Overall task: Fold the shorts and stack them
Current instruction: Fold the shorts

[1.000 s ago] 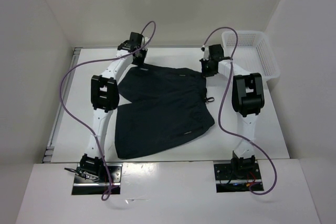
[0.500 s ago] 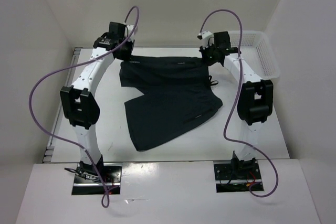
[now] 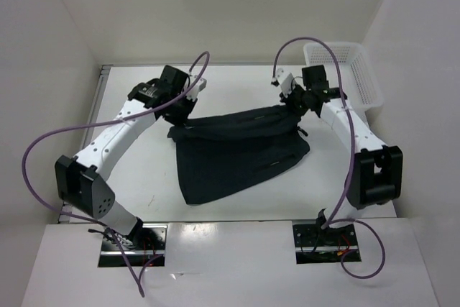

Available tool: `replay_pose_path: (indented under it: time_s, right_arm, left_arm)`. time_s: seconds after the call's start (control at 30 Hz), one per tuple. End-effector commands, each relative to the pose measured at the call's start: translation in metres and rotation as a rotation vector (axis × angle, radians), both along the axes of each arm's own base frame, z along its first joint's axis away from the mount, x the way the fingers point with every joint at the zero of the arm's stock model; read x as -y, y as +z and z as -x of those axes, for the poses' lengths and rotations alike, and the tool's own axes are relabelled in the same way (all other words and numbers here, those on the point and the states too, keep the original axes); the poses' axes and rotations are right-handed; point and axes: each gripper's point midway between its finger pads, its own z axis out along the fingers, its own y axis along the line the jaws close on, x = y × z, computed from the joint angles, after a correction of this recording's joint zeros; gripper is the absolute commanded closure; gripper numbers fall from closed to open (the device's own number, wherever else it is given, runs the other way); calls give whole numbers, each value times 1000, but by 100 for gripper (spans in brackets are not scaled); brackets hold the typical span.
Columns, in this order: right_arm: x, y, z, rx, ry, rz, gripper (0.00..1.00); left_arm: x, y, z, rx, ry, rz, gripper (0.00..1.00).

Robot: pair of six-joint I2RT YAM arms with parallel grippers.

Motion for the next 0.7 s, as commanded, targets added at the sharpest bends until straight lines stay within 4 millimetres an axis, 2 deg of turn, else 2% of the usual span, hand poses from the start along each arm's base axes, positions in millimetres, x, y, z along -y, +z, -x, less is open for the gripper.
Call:
replay_pose_path:
  time_s: [0.0, 0.03, 0.13, 0.17, 0.27, 0.3, 0.37, 0.4, 0.43, 0.5, 0.57, 0.67]
  right_arm:
    - [2, -21, 39, -21, 77, 103, 100]
    - [5, -31, 50, -38, 78, 105, 100]
    - [8, -39, 66, -56, 79, 109, 100]
    - [11, -41, 69, -54, 81, 125, 100]
    - [20, -51, 84, -60, 95, 187, 100]
    - [23, -60, 93, -82, 91, 198, 100]
    - [24, -59, 97, -61, 107, 217, 100]
    - [25, -65, 103, -72, 109, 232, 100]
    - [28, -62, 105, -55, 110, 248, 100]
    - [30, -61, 104, -42, 112, 260, 100]
    - [35, -50, 101, 3, 109, 288, 100]
    - [36, -49, 104, 0, 120, 296, 100]
  left_arm:
    - [-2, -15, 49, -88, -61, -60, 100]
    - [-3, -32, 64, -134, -81, -84, 100]
    - [4, -48, 91, -187, -143, -99, 100]
    - [3, -59, 101, -226, -158, -108, 100]
    - [7, -76, 121, -281, -204, -130, 100]
    - [12, -76, 125, -284, -226, -125, 100]
    - [15, -85, 132, -326, -244, -124, 100]
    - [22, -84, 137, -337, -269, -106, 100]
    - [26, -86, 140, -350, -283, -104, 100]
    - [31, -81, 137, -337, -290, -82, 100]
    - [33, -71, 134, -325, -291, -75, 100]
    - [41, -56, 134, -324, -307, -38, 99]
